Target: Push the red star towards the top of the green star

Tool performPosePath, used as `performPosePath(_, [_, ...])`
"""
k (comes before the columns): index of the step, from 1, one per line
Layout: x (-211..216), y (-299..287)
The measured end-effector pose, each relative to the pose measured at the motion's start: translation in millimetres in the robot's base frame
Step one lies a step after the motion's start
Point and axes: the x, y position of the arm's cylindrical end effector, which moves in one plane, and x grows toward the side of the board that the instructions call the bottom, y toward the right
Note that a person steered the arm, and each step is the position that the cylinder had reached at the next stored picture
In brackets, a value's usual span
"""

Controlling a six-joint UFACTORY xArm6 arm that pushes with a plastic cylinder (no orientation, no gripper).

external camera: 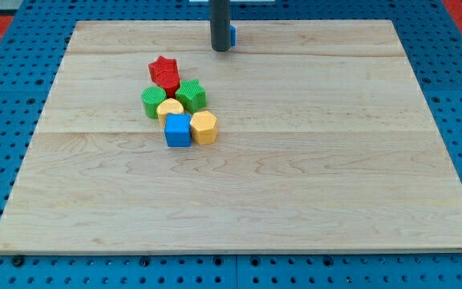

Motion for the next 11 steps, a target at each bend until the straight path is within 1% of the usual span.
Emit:
performPosePath(2, [0,4])
performPosePath(3, [10,-3])
performPosePath(4, [27,-39])
performPosePath(5, [26,-101])
performPosePath(6, [33,-146])
performPosePath(7, [49,-87])
performPosePath(8, [78,-56])
performPosePath(9, [101,-74])
performPosePath(10, [125,-35])
performPosePath(11, [145,22])
